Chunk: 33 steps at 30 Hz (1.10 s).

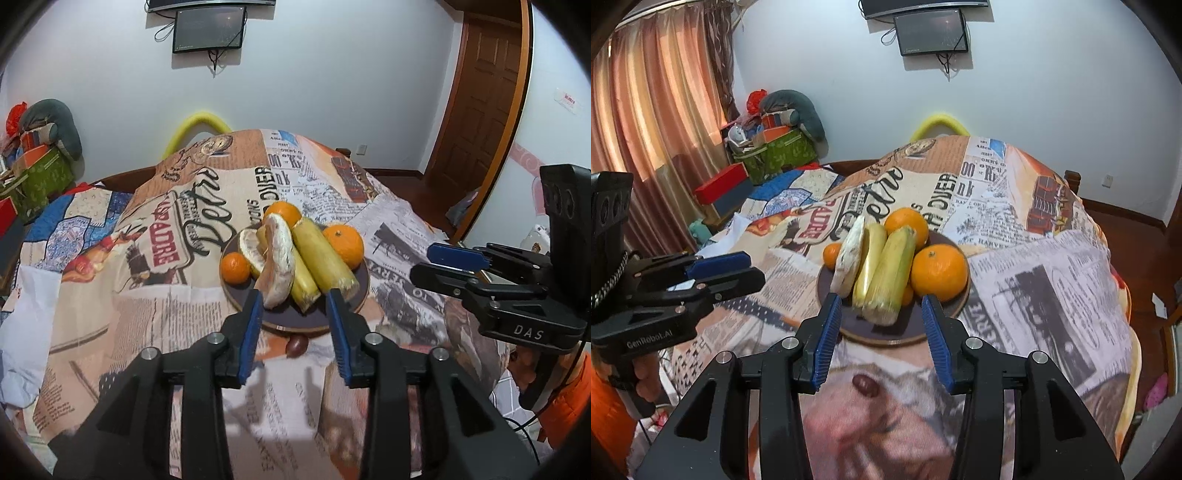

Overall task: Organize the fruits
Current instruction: 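Grasp a red date with the right tool while the left tool grasps another date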

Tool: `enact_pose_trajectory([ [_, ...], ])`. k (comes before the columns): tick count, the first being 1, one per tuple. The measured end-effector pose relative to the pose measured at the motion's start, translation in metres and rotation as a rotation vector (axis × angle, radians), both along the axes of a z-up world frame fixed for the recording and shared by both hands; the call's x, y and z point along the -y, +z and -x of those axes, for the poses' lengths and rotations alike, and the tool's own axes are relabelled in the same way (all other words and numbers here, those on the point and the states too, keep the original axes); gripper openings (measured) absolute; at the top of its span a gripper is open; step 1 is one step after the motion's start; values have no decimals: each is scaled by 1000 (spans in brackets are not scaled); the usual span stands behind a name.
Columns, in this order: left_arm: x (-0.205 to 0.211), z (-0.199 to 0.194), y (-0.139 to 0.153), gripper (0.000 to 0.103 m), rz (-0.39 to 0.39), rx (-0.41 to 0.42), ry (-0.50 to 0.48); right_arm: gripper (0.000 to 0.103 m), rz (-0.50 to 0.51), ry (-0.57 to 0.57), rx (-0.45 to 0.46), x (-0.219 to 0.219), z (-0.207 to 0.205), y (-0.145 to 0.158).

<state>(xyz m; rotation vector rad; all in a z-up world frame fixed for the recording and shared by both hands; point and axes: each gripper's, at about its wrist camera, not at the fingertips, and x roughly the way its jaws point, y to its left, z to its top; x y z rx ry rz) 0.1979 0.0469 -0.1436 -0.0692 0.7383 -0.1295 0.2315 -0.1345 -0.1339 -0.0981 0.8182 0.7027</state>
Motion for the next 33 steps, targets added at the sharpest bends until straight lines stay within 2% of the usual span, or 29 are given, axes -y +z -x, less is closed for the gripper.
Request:
enact_pose_trajectory([
  [2,-1,6,-4,39,-1,-14,-1,42,8,1,-8,1,5,-3],
  [4,-1,10,-8,48,-2,-28,2,42,16,0,-15,3,10,-7],
  [6,-2,13,-15,52,-6,-44,8,42,26,0,-27,3,14,-14],
  [14,-9,13,-47,53,14,-139,13,42,73,17,-106,-4,21,-49],
  [24,-7,8,-72,53,23,-199,-1,42,112,47,-180,-13,17,-80],
  [33,-2,-6,-85,53,30,-231,-16,22,119,78,-174,-18,18,-86],
])
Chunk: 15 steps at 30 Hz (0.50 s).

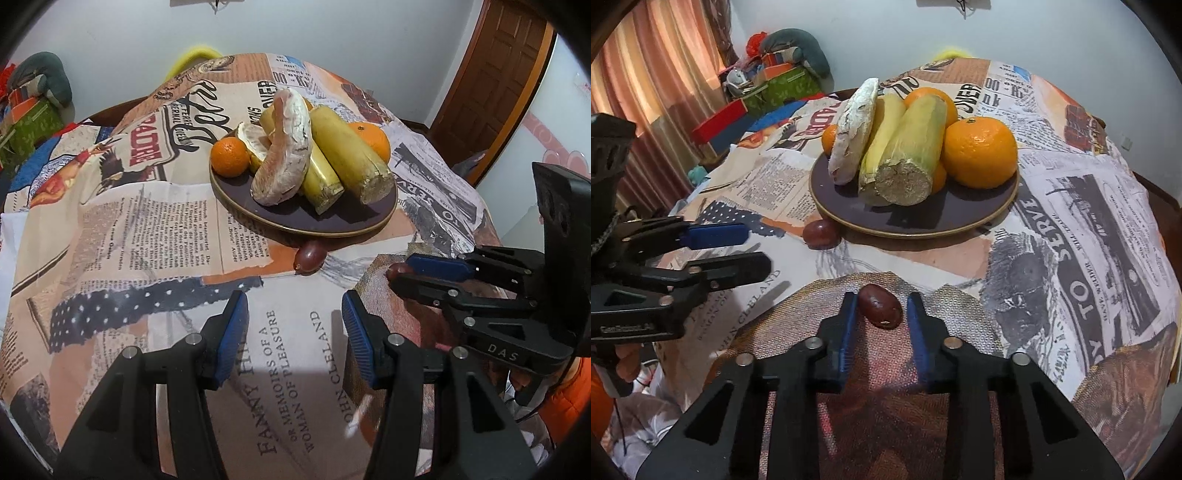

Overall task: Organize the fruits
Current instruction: 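Grasp a red date with the right tool while the left tool grasps another date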

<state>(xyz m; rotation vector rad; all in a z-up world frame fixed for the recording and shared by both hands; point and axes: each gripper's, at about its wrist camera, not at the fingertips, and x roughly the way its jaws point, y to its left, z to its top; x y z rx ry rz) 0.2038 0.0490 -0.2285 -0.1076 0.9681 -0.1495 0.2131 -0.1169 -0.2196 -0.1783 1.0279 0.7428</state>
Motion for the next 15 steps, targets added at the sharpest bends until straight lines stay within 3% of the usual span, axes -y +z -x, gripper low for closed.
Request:
enact_pose_trajectory([
  [7,6,-18,-4,52,-7,1,-9,19,-32,-6,3,6,-1,6],
  [15,15,-37,-14,34,-15,-16,-21,19,-60,-56,37,25,-9,22],
])
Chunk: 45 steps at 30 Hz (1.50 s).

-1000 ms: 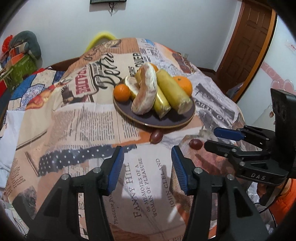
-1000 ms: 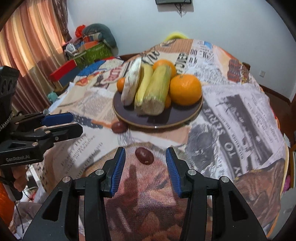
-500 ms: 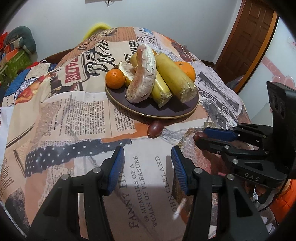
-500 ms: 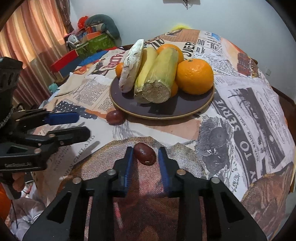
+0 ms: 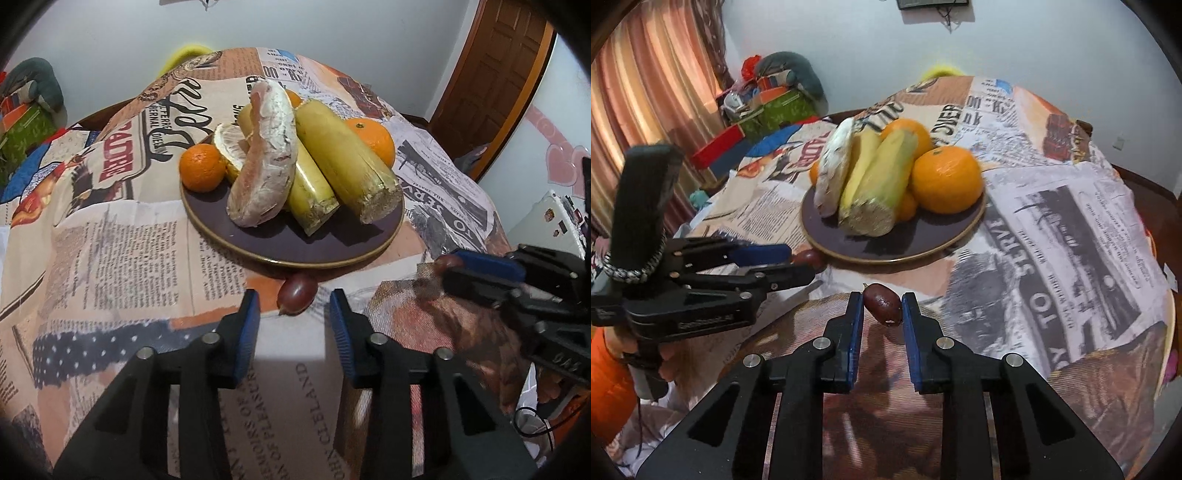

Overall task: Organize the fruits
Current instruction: 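Grasp a red date with the right tool while the left tool grasps another date, then place the date on the plate with the left tool while the right tool places its date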

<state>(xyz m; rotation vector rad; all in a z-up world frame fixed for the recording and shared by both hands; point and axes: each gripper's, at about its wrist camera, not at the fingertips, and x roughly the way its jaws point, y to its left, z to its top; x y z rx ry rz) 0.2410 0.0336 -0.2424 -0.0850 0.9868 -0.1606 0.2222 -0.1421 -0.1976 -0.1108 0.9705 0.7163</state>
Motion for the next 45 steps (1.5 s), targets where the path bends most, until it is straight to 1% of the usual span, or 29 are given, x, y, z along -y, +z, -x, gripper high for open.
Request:
enact_pose_trajectory([
  [1,0,-2,-2,28,4,-2,0,19,-2,-6,4,2,-1,1],
  [4,1,-5,-5,22,-1,0,9,19,-7,-23,12,8,-3,4],
  [9,0,-2,-1,21,1,11,7,19,-13,-38,24,12,-6,9],
  [12,-2,4,6,21,5,26,10,19,-20,-45,35,13,-9,13],
  [21,-7,10,41,21,0,121,23,19,-43,-58,74,13,-19,27],
  [27,-7,5,51,21,-10,158,22,19,-55,-60,91,8,-29,31],
  [31,-7,-2,49,21,-19,157,23,19,-56,-65,86,3,-38,25],
  [34,-8,-8,42,21,-14,141,24,19,-53,-67,68,-2,-45,17],
  [43,-7,-18,26,21,-18,106,15,19,-5,-46,23,-14,-59,-4],
  [45,-6,-21,23,21,-3,88,6,19,13,-39,18,-16,-59,-7],
])
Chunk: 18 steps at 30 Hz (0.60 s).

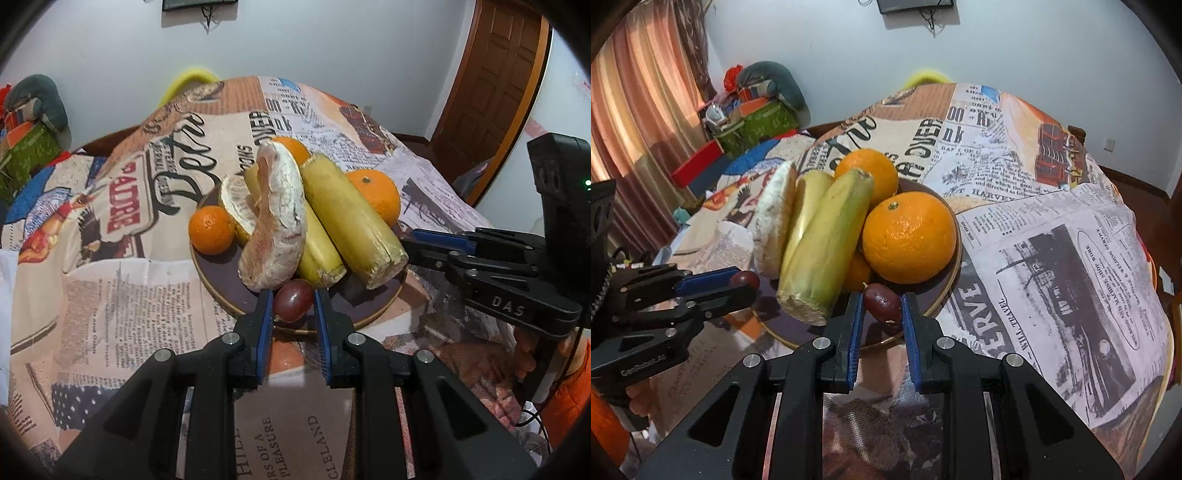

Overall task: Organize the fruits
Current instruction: 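Place the date on the plate with the left tool while the right tool places its date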

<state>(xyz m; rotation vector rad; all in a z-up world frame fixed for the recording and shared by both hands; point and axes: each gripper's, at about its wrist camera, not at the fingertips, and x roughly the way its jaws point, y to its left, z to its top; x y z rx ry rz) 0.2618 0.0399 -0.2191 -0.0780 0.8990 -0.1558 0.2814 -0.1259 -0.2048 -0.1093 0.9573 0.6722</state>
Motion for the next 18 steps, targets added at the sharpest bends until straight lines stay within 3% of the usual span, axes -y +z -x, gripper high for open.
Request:
enact_pose_trajectory([
  [6,2,-4,-3,24,-7,-14,-5,21,13,1,-27,-1,-4,-6],
  [9,0,-3,-2,32,-2,-11,4,27,7,-6,-23,3,-5,-4],
  [11,-1,-2,1,32,3,-5,10,27,9,-11,-12,5,-3,-1],
  [18,-6,18,32,32,-8,73,44,27,-30,-35,61,18,11,34],
])
